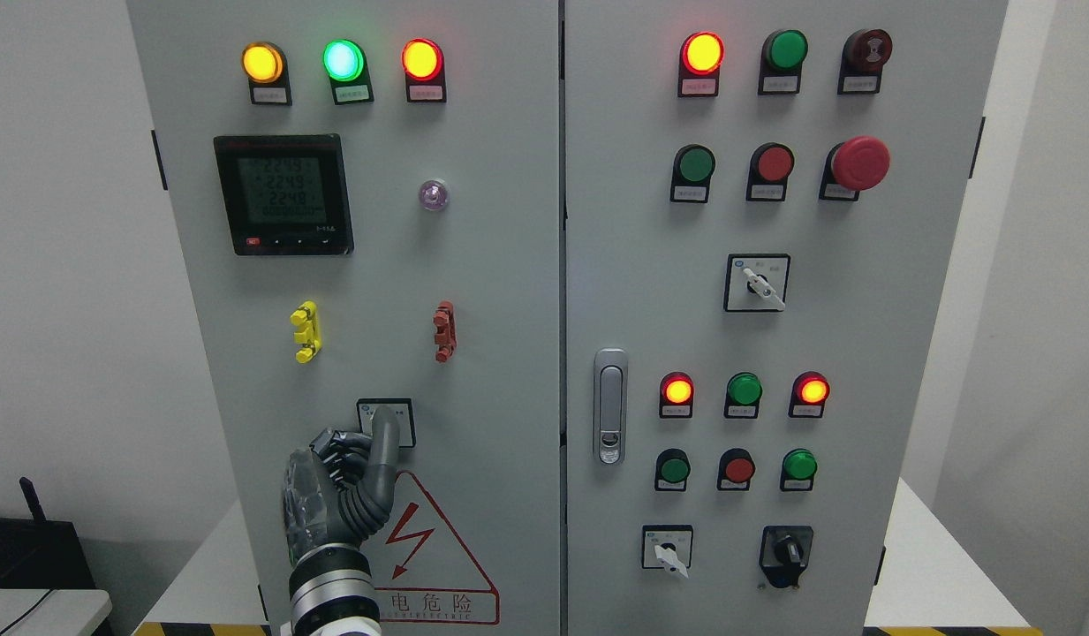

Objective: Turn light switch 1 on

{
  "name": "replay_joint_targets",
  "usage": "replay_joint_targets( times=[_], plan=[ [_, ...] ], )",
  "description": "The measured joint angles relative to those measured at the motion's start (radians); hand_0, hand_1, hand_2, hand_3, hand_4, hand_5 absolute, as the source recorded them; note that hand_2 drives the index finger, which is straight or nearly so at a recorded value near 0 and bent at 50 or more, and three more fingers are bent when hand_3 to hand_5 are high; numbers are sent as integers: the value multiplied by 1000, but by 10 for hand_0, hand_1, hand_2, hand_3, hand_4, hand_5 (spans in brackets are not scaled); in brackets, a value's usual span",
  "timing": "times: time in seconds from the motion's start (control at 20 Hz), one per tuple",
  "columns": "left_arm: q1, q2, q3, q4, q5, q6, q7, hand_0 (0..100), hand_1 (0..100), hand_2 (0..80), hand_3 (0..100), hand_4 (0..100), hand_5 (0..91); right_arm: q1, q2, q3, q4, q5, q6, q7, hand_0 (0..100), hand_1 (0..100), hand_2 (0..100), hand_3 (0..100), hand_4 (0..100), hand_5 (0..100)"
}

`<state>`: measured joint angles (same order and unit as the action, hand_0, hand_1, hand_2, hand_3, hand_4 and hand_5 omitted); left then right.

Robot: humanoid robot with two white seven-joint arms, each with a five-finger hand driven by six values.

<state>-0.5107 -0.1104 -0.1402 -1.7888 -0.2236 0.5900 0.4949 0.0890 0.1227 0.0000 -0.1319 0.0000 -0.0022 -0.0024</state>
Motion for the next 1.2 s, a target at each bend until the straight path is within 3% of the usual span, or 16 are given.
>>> replay_joint_targets(
  times=[0.6,1.0,1.2],
  plan=[
    [0,0,1,0,2,0,-3,491,256,606,926,935,865,0,0,0,0,0,0,0,120,389,0,0,0,0],
    [0,0,0,0,7,2,-9,549,161,605,931,937,865,0,0,0,0,0,0,0,120,389,0,0,0,0],
    [0,0,1,0,14,2,-10,463,142,605,937,938,865,0,0,0,0,0,0,0,120,389,0,0,0,0]
  ],
)
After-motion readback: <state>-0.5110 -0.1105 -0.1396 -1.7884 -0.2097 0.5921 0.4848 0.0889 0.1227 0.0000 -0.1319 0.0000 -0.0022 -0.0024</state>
